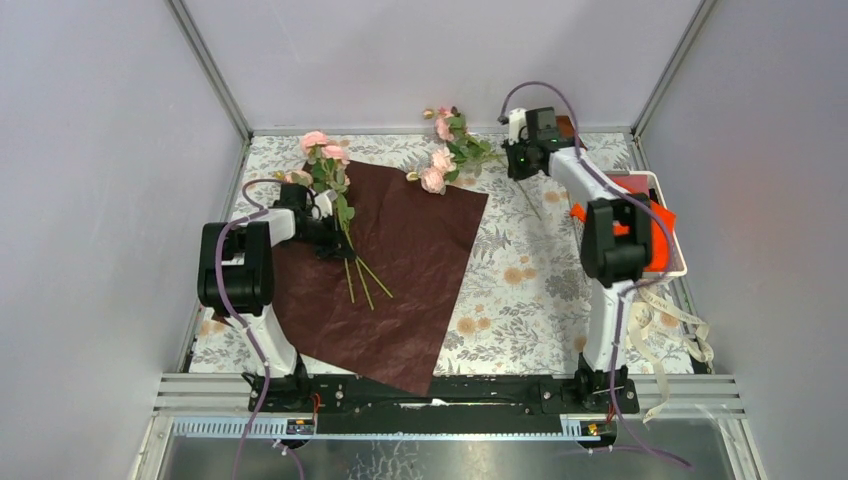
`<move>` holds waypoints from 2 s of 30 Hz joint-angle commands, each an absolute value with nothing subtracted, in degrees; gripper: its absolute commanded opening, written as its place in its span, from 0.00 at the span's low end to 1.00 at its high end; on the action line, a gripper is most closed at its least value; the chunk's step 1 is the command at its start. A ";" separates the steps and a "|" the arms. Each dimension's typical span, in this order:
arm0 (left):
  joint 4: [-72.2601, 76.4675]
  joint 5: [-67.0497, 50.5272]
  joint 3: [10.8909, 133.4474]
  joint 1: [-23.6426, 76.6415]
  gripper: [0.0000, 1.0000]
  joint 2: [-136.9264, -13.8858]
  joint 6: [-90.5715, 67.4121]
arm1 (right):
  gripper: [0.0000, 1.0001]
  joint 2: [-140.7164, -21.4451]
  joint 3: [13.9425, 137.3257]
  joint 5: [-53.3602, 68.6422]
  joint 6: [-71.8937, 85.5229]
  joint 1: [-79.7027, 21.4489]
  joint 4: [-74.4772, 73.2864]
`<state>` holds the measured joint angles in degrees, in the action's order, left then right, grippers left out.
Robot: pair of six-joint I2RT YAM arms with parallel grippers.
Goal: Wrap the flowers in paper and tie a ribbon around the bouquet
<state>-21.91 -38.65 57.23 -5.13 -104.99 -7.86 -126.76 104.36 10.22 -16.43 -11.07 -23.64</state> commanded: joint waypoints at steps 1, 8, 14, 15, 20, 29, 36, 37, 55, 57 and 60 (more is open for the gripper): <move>-23.38 -34.81 57.84 -2.66 0.00 -104.02 -4.57 | 0.00 -104.79 93.99 6.56 -7.58 -11.07 -8.79; -26.86 -32.74 59.89 -1.96 0.53 -102.15 -1.96 | 0.00 -89.05 77.87 4.23 3.55 -15.48 6.07; -30.30 -27.71 61.06 -1.93 0.76 -94.64 3.07 | 0.00 -88.55 76.02 4.18 8.58 -22.14 8.35; -31.37 -27.41 61.71 -1.93 0.78 -93.15 4.28 | 0.00 -88.12 74.73 5.26 10.19 -23.05 10.23; -37.42 -29.46 65.94 -2.01 0.82 -87.67 9.74 | 0.00 -86.02 67.46 11.60 21.49 -27.77 22.15; -40.76 -35.76 72.01 -2.02 0.83 -83.49 10.92 | 0.00 -83.46 59.46 6.90 25.88 -32.35 30.74; -32.13 -51.19 71.95 -2.01 0.99 -79.08 -2.25 | 0.00 -89.52 62.22 4.13 25.82 -43.12 38.81; -28.68 -52.52 71.20 -2.02 0.99 -78.80 -6.13 | 0.00 -91.07 63.21 5.10 26.27 -44.04 39.49; -4.44 -52.26 62.98 -2.98 0.00 -81.67 -33.09 | 0.02 -100.36 69.51 30.98 17.65 -49.06 38.89; -8.85 -51.90 63.64 -4.34 0.00 -82.17 -30.03 | 0.21 -100.06 71.26 38.15 13.05 -46.57 32.28; -18.77 -49.17 65.42 -7.80 0.00 -83.54 -21.59 | 0.53 -99.52 72.15 43.01 6.41 -39.28 25.24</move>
<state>-9.69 -52.64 63.11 -3.64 -81.80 -30.76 -101.38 68.07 27.27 17.37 -45.98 32.29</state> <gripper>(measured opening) 0.036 0.382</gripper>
